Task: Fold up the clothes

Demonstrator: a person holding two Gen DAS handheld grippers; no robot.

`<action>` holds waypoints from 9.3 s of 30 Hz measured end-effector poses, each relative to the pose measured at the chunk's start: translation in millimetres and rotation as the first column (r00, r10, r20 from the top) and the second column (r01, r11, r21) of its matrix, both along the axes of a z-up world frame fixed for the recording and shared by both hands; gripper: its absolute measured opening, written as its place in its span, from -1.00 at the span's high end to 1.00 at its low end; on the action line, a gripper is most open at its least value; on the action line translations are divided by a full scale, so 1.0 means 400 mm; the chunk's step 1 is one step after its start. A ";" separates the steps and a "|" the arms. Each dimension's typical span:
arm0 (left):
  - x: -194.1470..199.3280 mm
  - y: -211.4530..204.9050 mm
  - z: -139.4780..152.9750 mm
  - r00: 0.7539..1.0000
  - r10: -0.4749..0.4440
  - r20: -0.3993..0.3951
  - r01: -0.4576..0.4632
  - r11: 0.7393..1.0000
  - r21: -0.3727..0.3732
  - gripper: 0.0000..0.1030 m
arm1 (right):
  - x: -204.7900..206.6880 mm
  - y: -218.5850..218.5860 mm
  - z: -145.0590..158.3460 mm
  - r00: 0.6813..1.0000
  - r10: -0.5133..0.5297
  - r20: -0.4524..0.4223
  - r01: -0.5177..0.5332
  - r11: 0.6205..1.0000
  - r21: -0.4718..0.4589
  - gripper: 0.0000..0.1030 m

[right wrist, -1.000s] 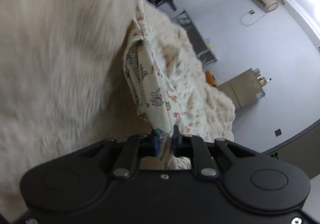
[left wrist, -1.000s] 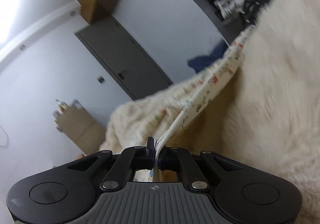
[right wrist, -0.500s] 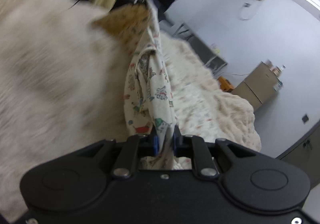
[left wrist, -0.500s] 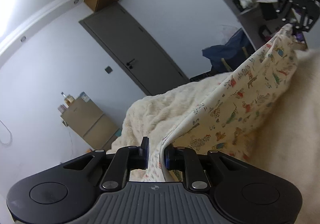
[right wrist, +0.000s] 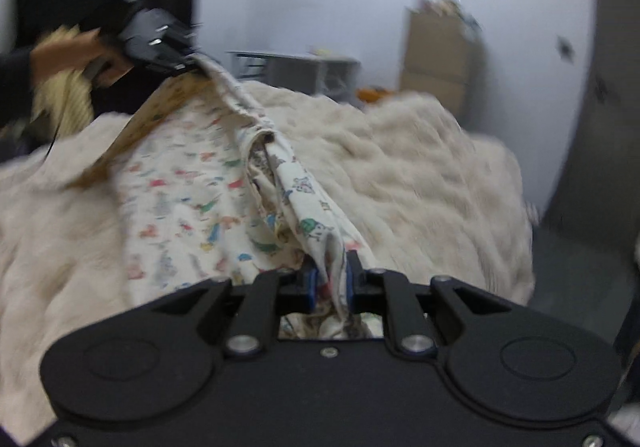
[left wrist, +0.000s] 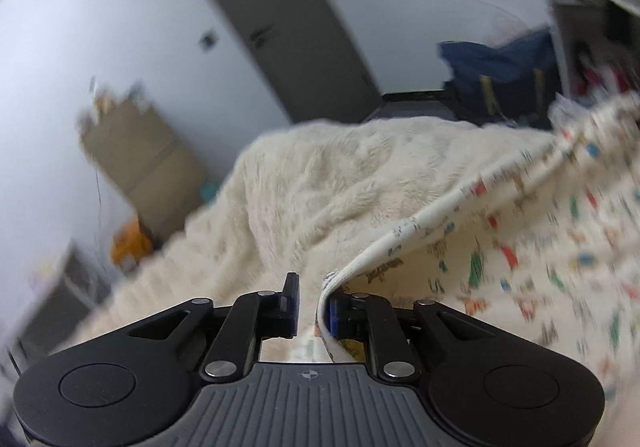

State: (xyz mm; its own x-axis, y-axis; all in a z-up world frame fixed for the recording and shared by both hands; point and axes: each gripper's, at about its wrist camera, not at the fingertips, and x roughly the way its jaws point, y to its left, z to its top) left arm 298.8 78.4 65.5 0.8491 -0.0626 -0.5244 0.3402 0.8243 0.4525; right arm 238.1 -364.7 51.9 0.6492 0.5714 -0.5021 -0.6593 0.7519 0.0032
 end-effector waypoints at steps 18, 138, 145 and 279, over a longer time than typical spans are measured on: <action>-0.208 -0.129 0.024 0.996 -0.090 0.026 0.094 0.977 -0.192 -0.52 | -0.218 -0.181 -0.121 0.967 -0.120 -0.226 0.169 0.963 0.209 0.05; 0.253 0.126 -0.169 0.876 -0.375 -0.302 0.289 0.911 -0.294 -0.48 | 0.352 0.504 -0.019 0.940 0.180 -0.288 -0.190 0.982 -0.005 0.05; 0.246 0.126 -0.181 0.849 -0.431 -0.305 0.370 0.898 -0.239 0.95 | 0.354 0.501 -0.006 0.946 0.203 -0.254 -0.206 0.978 0.016 1.00; -0.390 0.189 -0.262 0.920 -0.267 -0.287 -0.003 0.728 -0.686 -0.20 | -0.229 0.763 0.003 0.955 0.291 0.062 -0.235 0.867 -0.440 0.52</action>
State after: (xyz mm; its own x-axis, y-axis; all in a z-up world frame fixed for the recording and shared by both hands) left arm 142.9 154.1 -39.2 0.5760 -0.6033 -0.5516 0.4879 0.7951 -0.3601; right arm 146.5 -59.5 53.2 0.5767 0.4806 -0.6606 -0.8070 0.4613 -0.3688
